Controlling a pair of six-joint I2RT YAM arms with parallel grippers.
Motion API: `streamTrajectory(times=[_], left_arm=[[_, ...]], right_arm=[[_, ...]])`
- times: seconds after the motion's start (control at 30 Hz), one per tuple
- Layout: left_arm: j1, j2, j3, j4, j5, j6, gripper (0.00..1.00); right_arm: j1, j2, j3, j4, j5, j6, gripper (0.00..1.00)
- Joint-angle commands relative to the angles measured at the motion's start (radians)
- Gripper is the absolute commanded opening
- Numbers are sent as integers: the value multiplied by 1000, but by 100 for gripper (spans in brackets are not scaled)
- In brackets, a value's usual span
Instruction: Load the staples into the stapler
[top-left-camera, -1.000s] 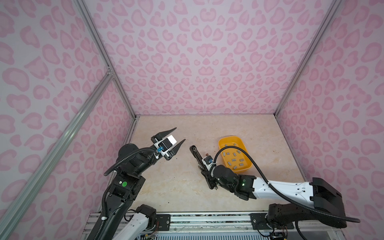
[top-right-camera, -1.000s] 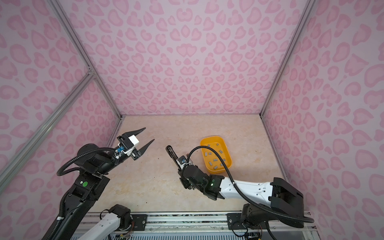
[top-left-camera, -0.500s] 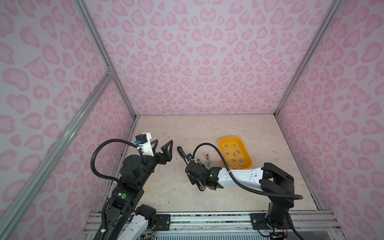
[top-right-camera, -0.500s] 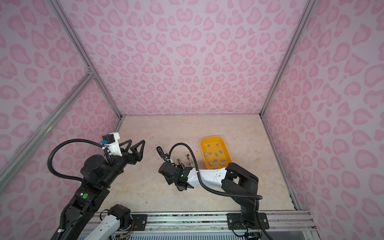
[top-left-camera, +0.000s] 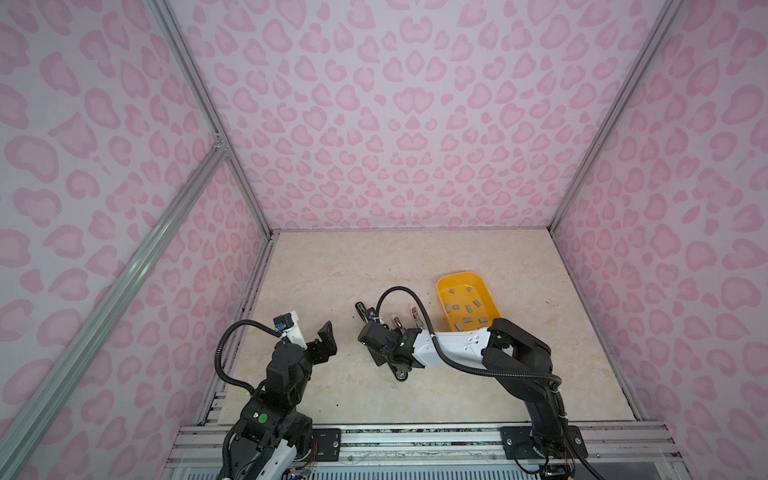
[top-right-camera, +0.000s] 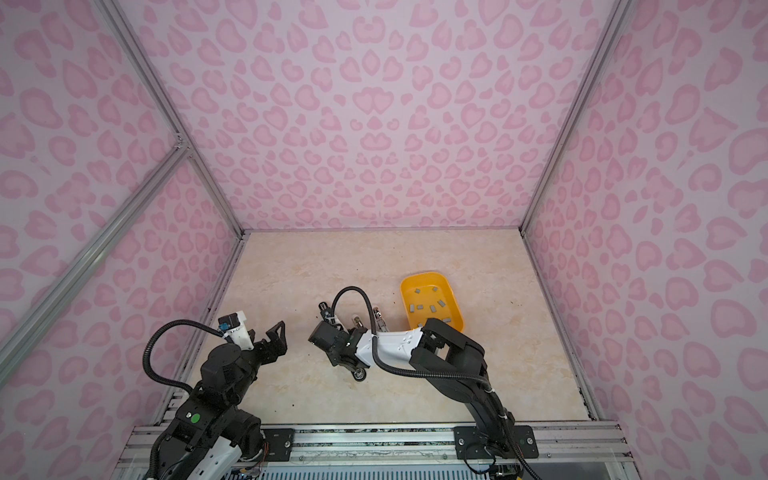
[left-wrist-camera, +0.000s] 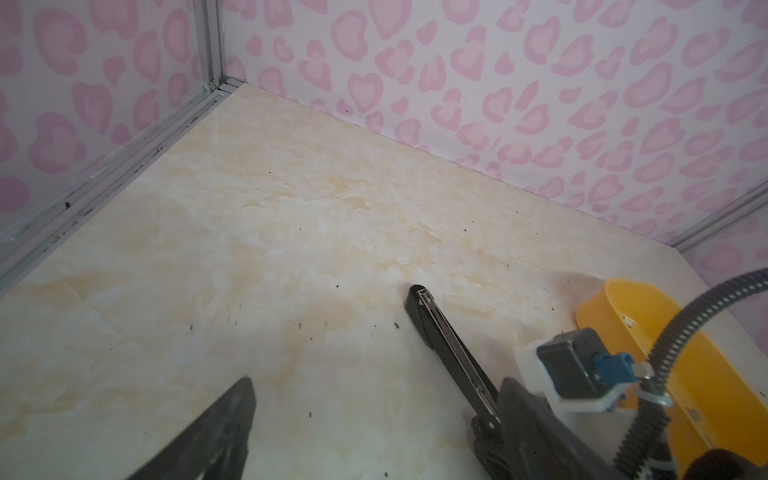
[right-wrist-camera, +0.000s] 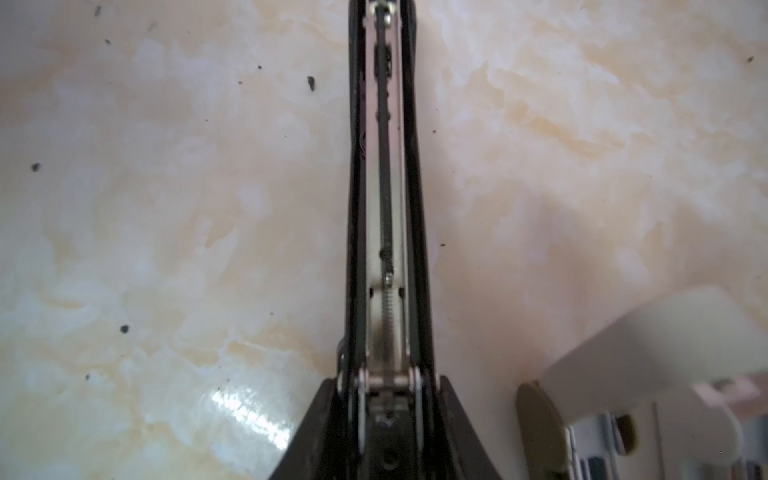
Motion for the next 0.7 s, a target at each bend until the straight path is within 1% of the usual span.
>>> streamTrajectory(times=[0.0, 0.13, 0.2, 0.23, 0.4, 0.47, 0.57, 0.67], left_arm=[[2, -17, -18, -15, -116, -52, 96], [1, -63, -73, 12, -95, -72, 100], [1, -89, -117, 29, -85, -83, 99], [1, -97, -106, 12, -71, -83, 97], [1, -145, -116, 1, -64, -82, 98], [2, -159, -121, -2, -53, -80, 98], [0, -168, -126, -2, -30, -74, 96], [1, -166, -125, -2, -11, -70, 95]], right_arm=[[-1, 28, 20, 18, 9, 8, 9], [-1, 50, 27, 36, -6, 21, 22], [1, 46, 26, 33, -3, 22, 28], [4, 36, 24, 29, 9, 20, 32], [20, -73, -13, 18, 58, 5, 49], [25, -128, -38, 27, 62, 1, 53], [29, -224, -96, 50, 66, 8, 55], [34, -354, -177, 73, 110, 28, 53]])
